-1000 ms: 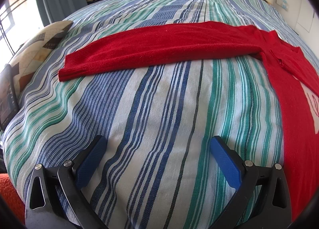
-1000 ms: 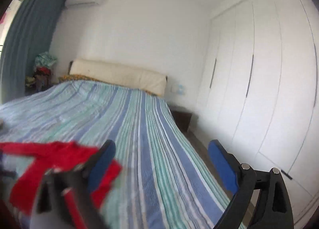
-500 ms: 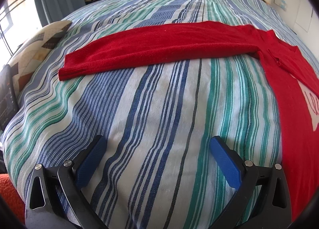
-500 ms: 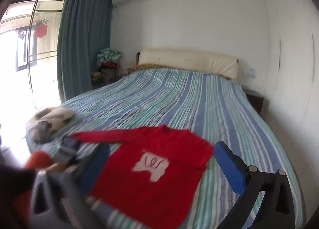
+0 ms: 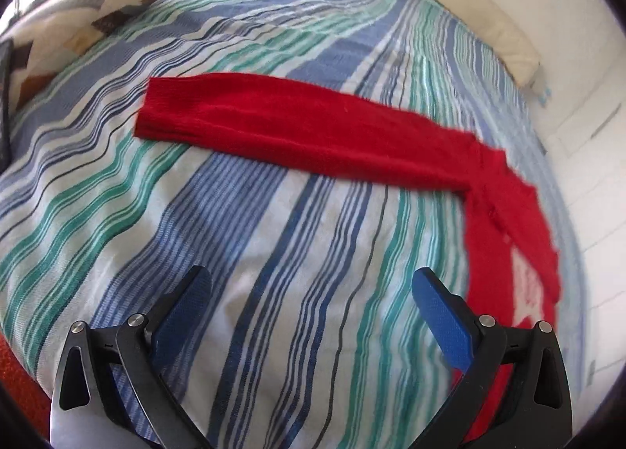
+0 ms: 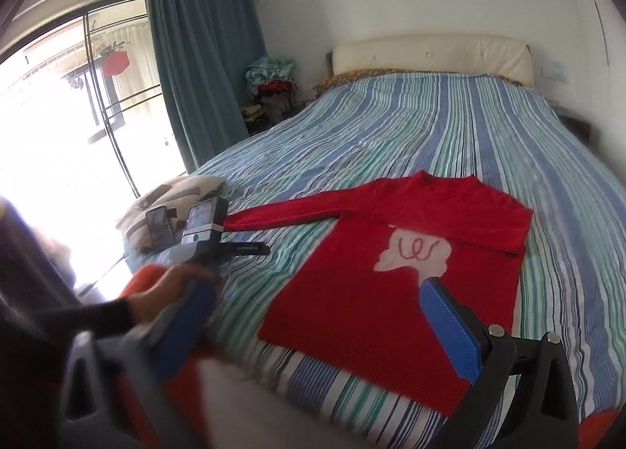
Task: Fold small clothes
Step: 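Grasp the unfolded side edge of the red sweater with the left gripper, then lift and fold the held side over the sweater body, open left gripper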
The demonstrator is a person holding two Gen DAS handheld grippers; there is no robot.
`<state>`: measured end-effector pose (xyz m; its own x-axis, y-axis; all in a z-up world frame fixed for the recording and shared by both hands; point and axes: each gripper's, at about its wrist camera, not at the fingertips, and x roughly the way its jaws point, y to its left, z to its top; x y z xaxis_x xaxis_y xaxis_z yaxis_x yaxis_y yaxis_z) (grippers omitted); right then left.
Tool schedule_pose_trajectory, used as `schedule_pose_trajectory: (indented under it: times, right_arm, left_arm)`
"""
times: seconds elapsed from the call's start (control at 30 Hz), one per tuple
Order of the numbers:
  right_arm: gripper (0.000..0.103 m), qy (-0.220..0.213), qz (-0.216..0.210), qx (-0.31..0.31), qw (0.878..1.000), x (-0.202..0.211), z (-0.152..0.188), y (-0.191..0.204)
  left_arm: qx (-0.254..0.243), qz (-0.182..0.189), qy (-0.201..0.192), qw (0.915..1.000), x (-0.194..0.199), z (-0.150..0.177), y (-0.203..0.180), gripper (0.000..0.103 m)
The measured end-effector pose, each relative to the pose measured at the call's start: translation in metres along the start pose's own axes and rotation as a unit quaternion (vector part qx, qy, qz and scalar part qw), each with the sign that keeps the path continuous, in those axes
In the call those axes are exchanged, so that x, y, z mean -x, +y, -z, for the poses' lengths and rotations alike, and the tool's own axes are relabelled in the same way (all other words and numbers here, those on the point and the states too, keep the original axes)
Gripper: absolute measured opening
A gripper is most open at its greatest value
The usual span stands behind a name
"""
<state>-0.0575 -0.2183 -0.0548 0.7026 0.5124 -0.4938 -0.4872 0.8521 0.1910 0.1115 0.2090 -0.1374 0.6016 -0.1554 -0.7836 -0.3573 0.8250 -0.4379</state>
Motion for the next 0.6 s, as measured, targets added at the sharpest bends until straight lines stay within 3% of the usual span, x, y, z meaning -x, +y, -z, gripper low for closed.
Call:
schedule_pose_trajectory:
  times: [0.07,0.13,0.33,0.4,0.47,0.5,0.57,0.6]
  right_arm:
    - [0.103,-0.001,0.005,-0.008,1.0,0.001,0.002,-0.005]
    - [0.103,-0.004,0.01,-0.012,1.0,0.003,0.0,-0.007]
    - [0.103,0.011,0.007,-0.025,1.0,-0.004,0.001,-0.012]
    - [0.103,0.016,0.007,-0.025,1.0,-0.006,0.0,-0.011]
    - [0.103,0.022,0.008,-0.028,0.999,-0.009,0.001,-0.011]
    - [0.103,0.026,0.009,-0.03,0.999,-0.01,0.002,-0.012]
    - [0.103,0.033,0.014,-0.038,0.999,-0.014,0.004,-0.016]
    - [0.103,0.035,0.015,-0.044,0.998,-0.015,0.005,-0.019]
  left_arm:
    - [0.079,0.031,-0.006,0.9964,0.006,-0.02,0.031,0.102]
    - [0.133,0.034,-0.013,0.9904,0.008,-0.038,0.058,0.102]
    - [0.161,-0.016,-0.018,0.9866,-0.008,-0.089,0.097,0.098]
    - [0.167,-0.025,0.003,0.9856,-0.023,-0.099,0.104,0.077]
    - [0.158,-0.037,0.023,0.9865,-0.037,-0.103,0.102,0.063]
    - [0.142,-0.049,0.028,0.9882,-0.039,-0.103,0.099,0.04]
    - [0.112,-0.064,0.044,0.9906,-0.04,-0.108,0.083,0.005]
    - [0.1,-0.063,0.044,0.992,-0.035,-0.111,0.07,0.005]
